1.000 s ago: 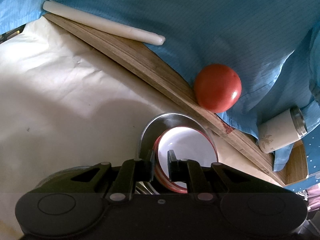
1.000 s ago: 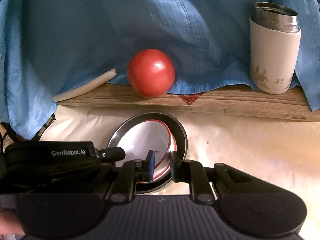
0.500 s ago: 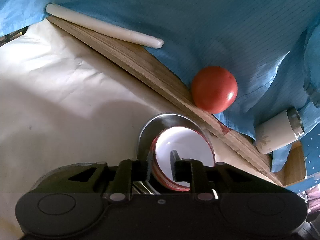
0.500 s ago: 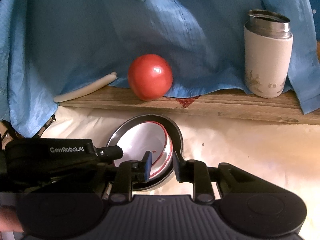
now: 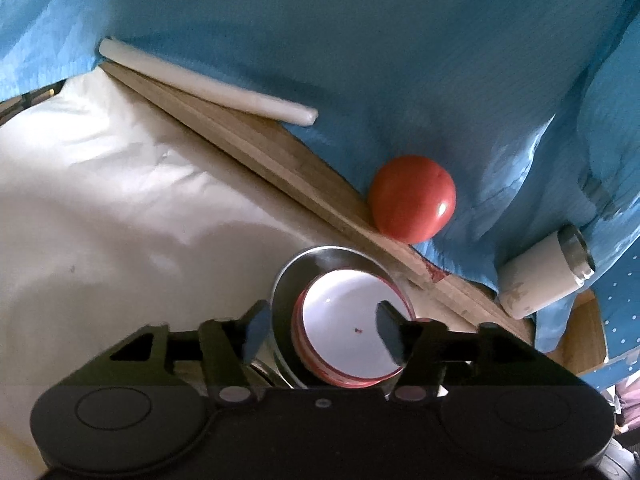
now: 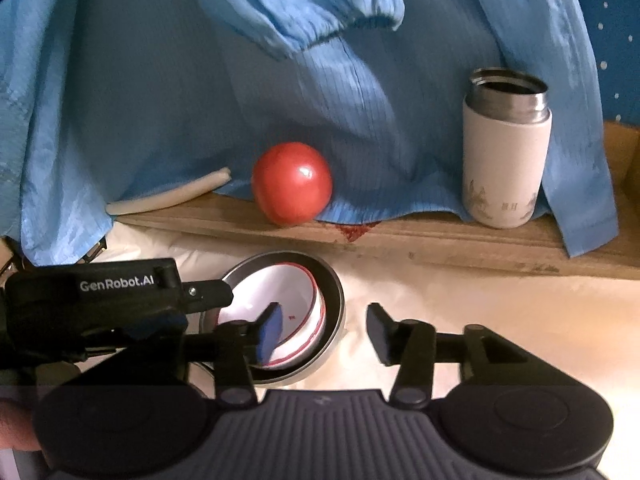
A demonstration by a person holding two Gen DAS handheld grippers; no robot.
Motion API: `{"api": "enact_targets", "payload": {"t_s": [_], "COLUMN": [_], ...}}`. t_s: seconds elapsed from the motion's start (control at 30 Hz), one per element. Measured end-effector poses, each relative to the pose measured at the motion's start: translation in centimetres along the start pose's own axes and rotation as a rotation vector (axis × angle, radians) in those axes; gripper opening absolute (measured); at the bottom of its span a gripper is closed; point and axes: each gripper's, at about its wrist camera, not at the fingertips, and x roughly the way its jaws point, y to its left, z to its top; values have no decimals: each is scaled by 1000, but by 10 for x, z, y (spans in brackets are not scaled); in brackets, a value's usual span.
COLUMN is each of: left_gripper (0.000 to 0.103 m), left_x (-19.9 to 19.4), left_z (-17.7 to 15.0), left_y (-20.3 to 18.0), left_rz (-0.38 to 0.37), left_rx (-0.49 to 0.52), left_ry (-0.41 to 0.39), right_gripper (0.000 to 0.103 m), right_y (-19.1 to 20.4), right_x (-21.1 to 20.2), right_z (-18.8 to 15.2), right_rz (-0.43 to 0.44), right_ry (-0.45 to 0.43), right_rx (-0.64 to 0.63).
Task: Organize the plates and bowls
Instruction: 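Lower the second bowl onto the nested bowl and open both grippers, then move both grippers to the rim of the large steel bowl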
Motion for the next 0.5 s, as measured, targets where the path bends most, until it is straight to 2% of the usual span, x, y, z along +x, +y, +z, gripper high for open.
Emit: {"api": "enact_targets", "payload": {"t_s": [0.17,0.23,0.27,0.37,0.5], "left_gripper": [83,90,94,99,99], "left_x": [-5,-6,-7,-9,-11], "left_z": [0,0,0,1,9], "left_y": [0,1,1,4,9], "left_rz": [7,18,21,34,55], "left_rx": [-9,-15,-19,-27,-42], "left_ry": [-30,-41,-45,-51,-65], "right_gripper": [76,88,90,96,103], "right_y": [-1,-3,-4,-9,-14], "right_x": [-4,-5,-5,-6,-8], "right_z": [1,1,1,0,-1], "right_rz": [-2,1,3,1,-10], "right_ry": [-19,-23,-25,-29,-42], "right_rx": [-11,-1,6,26,46]}}
